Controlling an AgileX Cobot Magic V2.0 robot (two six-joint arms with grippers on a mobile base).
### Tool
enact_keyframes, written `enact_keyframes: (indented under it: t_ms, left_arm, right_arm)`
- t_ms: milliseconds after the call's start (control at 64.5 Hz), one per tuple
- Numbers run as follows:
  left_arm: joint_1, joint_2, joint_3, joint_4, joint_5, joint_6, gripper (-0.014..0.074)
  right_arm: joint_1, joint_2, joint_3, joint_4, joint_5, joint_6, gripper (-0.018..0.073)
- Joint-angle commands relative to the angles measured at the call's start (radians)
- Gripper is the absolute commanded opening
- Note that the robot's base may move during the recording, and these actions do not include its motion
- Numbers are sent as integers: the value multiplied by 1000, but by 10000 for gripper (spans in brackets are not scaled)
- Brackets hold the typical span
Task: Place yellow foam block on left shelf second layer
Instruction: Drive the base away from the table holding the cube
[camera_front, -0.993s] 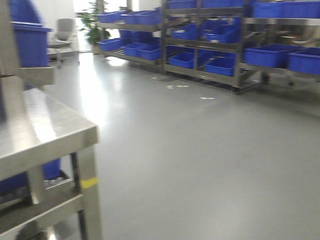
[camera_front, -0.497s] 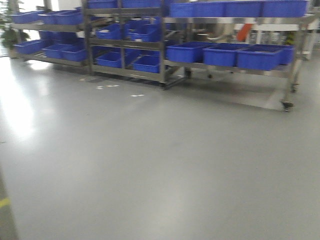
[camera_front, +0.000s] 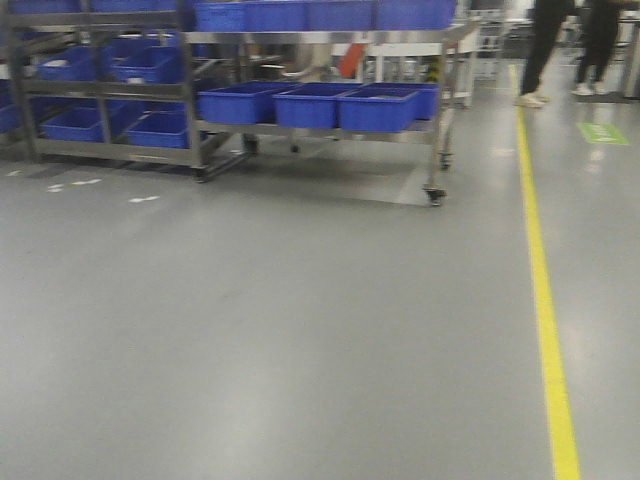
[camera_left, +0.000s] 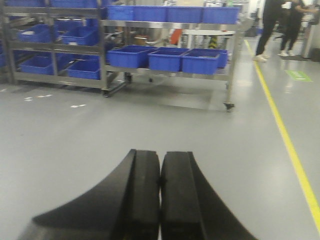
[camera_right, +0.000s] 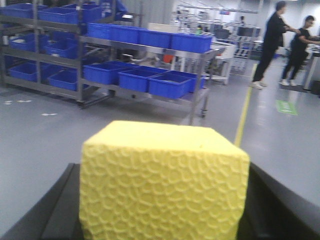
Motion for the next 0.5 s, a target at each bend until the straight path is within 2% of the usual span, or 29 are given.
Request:
enact_keyframes:
  t_ms: [0,481]
  left_arm:
    - [-5,7,26,-2,-88,-4,136]
    - [-5,7,26,-2,-82,-4,136]
  right_arm:
    - [-6,16,-28,-22,-82,-5,309]
    - [-6,16,-28,-22,-82,-5,309]
